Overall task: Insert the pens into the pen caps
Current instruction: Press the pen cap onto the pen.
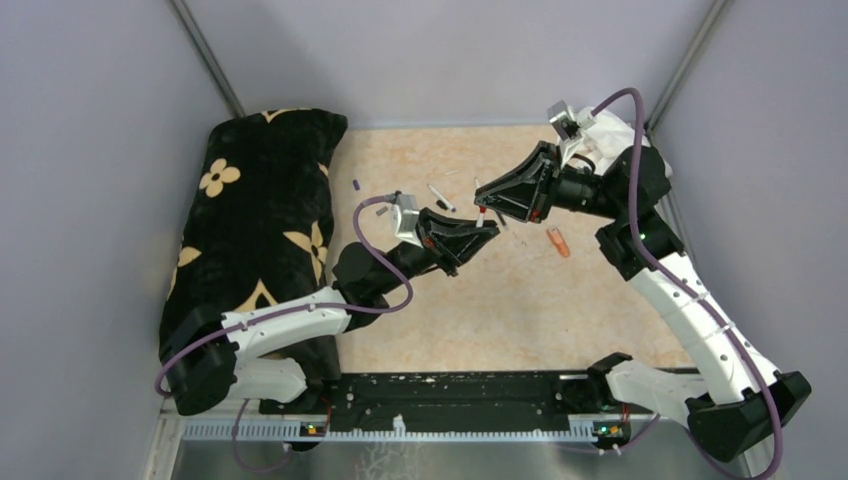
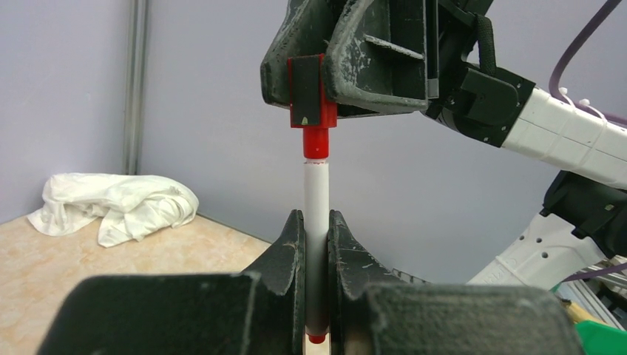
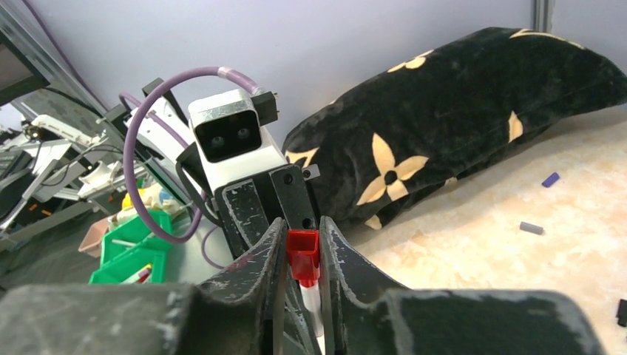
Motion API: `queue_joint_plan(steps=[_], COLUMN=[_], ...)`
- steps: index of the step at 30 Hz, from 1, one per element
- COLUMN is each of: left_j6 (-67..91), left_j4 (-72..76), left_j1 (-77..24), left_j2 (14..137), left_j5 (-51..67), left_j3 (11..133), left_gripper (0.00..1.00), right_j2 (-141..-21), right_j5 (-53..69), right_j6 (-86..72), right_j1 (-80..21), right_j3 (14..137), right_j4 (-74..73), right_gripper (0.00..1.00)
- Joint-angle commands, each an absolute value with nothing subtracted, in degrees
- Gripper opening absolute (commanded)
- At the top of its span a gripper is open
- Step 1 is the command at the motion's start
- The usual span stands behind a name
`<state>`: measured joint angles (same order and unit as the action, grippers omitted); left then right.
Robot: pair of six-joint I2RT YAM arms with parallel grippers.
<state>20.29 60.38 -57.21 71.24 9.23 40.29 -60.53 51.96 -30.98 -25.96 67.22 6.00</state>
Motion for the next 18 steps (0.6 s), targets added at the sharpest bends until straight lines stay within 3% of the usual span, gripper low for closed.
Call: queue_joint_plan(steps=[1, 3, 13, 18], left_j6=[21.89, 23.01, 34.71, 20.71], left_j4=[61.12, 61.17, 69.48, 53.95], left_j1=[-56.87, -56.80, -44.74, -44.25], left_j2=[70.70, 70.31, 73.11, 74.42], left_j5=[8.73, 6.80, 21.39, 24.75], left_j3=[40.77, 40.69, 45.18, 54.49], left_gripper=[0.00, 0.00, 0.00, 0.00], right_j2=[-60.38, -60.47, -60.74, -60.30], right_j5=[52.45, 52.71, 59.01, 60.52], right_j6=[-29.99, -29.69, -29.44, -30.84], right_j1=[-25.58, -25.53, -26.13, -27.31], right_j3=[69.72, 69.62, 65.84, 61.52], right_j4=[6.62, 6.11, -3.53, -3.10], right_gripper=[0.11, 0.00, 0.00, 0.00])
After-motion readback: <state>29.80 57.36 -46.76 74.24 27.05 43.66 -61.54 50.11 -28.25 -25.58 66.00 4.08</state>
